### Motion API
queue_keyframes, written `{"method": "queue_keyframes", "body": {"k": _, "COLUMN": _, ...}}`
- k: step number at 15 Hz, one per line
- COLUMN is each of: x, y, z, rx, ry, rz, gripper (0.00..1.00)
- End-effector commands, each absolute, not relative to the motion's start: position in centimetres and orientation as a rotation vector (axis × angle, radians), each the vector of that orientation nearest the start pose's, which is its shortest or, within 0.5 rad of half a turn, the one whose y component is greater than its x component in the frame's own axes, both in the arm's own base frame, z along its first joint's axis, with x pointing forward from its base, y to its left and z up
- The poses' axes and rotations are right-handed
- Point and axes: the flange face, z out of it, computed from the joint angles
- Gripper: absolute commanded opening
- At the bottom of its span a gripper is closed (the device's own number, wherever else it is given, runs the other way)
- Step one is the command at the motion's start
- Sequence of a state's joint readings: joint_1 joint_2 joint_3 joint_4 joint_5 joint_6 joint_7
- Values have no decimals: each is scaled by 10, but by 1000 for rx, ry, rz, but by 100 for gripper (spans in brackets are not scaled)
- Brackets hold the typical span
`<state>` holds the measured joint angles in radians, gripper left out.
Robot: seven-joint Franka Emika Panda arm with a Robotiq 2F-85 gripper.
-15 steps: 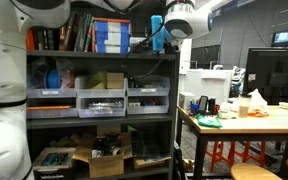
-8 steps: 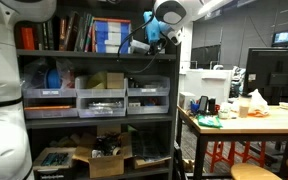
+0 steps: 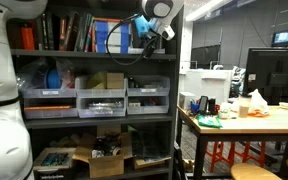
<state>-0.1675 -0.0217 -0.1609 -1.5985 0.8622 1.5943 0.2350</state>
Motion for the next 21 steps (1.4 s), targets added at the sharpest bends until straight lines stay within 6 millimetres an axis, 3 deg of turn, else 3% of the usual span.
{"method": "queue_keyframes", "body": {"k": 1, "x": 541, "y": -82, "z": 675, "rx": -2245, "ry": 722, "rz": -46, "gripper": 100}}
{"method": "queue_keyframes", "body": {"k": 9, "x": 538, "y": -46, "z": 699, "rx": -2382, "ry": 783, "rz": -40, "gripper": 100}}
{"method": "queue_keyframes", "body": {"k": 14, "x": 536, "y": -35, "z": 720, "rx": -2473, "ry": 785, "rz": -50, "gripper": 100}}
{"method": "queue_keyframes", "body": {"k": 21, "x": 514, "y": -46, "z": 722, "rx": -2637, "ry": 899, "rz": 14, "gripper": 100}}
